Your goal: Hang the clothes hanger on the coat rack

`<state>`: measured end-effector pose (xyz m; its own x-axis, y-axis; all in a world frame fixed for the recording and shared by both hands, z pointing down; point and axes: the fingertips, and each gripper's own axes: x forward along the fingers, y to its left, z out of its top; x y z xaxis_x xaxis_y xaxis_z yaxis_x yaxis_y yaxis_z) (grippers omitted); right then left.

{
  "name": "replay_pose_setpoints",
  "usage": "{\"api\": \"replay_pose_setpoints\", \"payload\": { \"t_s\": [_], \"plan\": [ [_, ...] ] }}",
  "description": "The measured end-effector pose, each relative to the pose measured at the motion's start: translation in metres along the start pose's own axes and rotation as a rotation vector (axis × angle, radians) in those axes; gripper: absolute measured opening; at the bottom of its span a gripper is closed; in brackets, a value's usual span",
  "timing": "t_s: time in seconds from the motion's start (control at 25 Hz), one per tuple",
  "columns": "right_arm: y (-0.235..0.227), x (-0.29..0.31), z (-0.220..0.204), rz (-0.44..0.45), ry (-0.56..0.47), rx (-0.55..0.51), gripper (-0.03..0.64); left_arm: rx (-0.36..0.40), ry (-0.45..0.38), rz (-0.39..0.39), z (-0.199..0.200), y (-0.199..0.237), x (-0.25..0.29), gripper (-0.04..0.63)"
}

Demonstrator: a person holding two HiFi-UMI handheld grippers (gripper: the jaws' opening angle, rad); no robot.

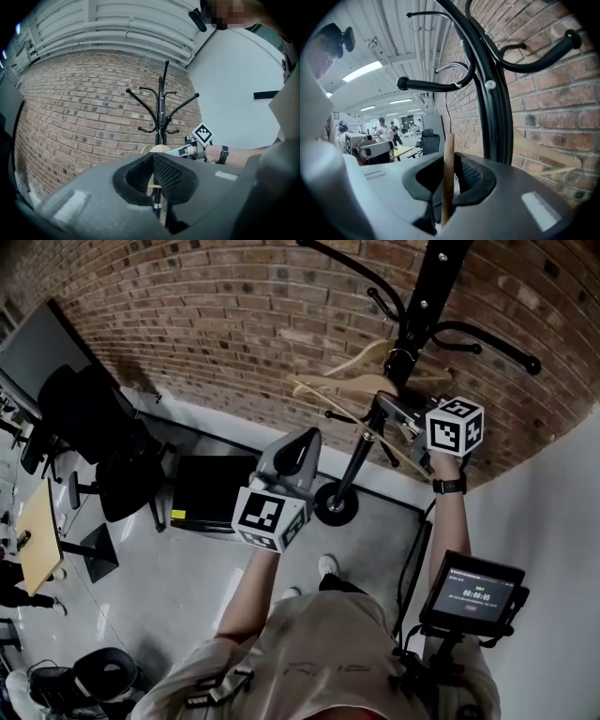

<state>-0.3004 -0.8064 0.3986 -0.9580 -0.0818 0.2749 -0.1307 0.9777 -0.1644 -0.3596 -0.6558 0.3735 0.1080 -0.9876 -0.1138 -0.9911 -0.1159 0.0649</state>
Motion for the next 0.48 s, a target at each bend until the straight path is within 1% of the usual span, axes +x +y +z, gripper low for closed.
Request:
{"api": "replay_pose_setpoints", "payload": {
  "t_s": [0.16, 0.24, 0.32, 0.4, 0.48],
  "plan": [
    [-0.001, -0.002, 0.000, -0.015, -0.010, -0.015, 0.058, -0.001, -0.004, 0.009, 0.003, 0.000, -0.008, 0.002],
    [-0.001, -0.003, 0.000, -0.038, -0.017, -0.053, 0.060, 0.001, -0.010, 0.010, 0.006, 0.000, -0.011, 0.002],
    [0.000, -0.004, -0.002, -0.080, -0.011, -0.128, 0.066, 0.004, -0.015, 0.007, 0.009, -0.001, -0.014, 0.002],
    [0.002, -0.010, -0.003, -0.155, 0.009, -0.233, 0.086, 0.006, -0.020, -0.002, 0.014, -0.005, -0.021, 0.002],
    [0.004, -0.019, -0.002, -0.239, 0.014, -0.323, 0.140, 0.008, -0.027, -0.014, 0.018, -0.011, -0.028, 0.002]
  ]
}}
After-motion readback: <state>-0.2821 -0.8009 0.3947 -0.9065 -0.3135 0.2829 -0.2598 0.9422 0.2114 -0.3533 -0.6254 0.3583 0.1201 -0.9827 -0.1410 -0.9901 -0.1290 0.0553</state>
